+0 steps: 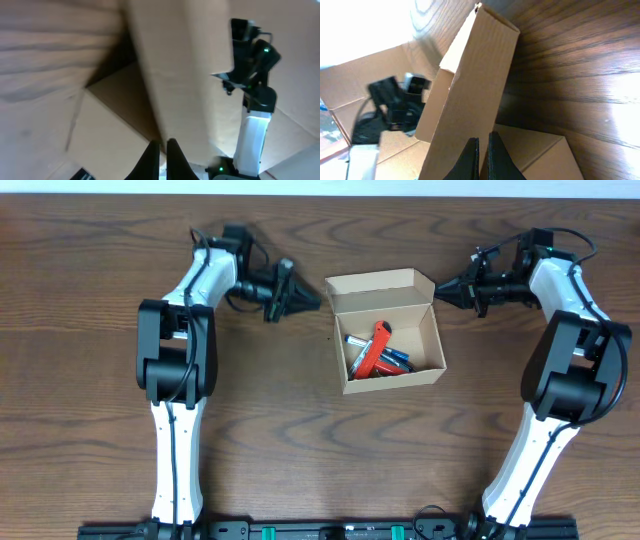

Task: Pack container
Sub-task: 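Move both grippers to the box's left and right side flaps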

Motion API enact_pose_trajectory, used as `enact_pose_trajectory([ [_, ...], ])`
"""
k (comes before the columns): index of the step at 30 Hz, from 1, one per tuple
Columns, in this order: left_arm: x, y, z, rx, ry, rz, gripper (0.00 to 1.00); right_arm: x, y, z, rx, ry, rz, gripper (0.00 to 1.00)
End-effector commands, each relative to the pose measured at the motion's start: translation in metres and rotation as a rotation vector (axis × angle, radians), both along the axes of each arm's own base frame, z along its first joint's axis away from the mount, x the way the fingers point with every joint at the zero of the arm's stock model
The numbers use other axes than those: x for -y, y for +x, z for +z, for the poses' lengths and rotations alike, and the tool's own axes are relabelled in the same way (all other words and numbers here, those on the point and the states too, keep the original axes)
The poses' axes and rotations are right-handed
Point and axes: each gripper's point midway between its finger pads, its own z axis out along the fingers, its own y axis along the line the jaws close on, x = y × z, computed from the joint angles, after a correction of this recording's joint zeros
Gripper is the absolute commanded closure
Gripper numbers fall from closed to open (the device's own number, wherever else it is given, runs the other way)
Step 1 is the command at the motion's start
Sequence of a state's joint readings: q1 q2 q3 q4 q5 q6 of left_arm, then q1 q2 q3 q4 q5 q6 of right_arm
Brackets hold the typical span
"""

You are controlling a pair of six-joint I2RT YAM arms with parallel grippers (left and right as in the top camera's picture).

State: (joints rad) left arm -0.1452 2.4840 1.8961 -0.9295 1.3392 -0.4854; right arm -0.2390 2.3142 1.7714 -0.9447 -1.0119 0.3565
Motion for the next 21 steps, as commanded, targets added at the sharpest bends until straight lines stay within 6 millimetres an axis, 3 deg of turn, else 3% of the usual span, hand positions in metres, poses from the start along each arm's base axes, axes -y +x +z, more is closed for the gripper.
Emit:
enact_pose_trajectory([
  [1, 0.000, -0.010, -0.012, -0.067, -0.049, 0.008, 0.94, 0.006, 0.002, 0.009, 0.013, 0.023, -0.019, 0.99],
  [11, 0.006, -0.002, -0.010, -0.044, -0.073, 0.014, 0.94, -0.003, 0.002, 0.013, 0.021, 0.047, -0.002, 0.99],
  [21, 0.030, -0.007, -0.001, -0.035, -0.125, -0.030, 0.94, -0.017, 0.003, 0.019, 0.051, 0.077, 0.033, 0.99],
])
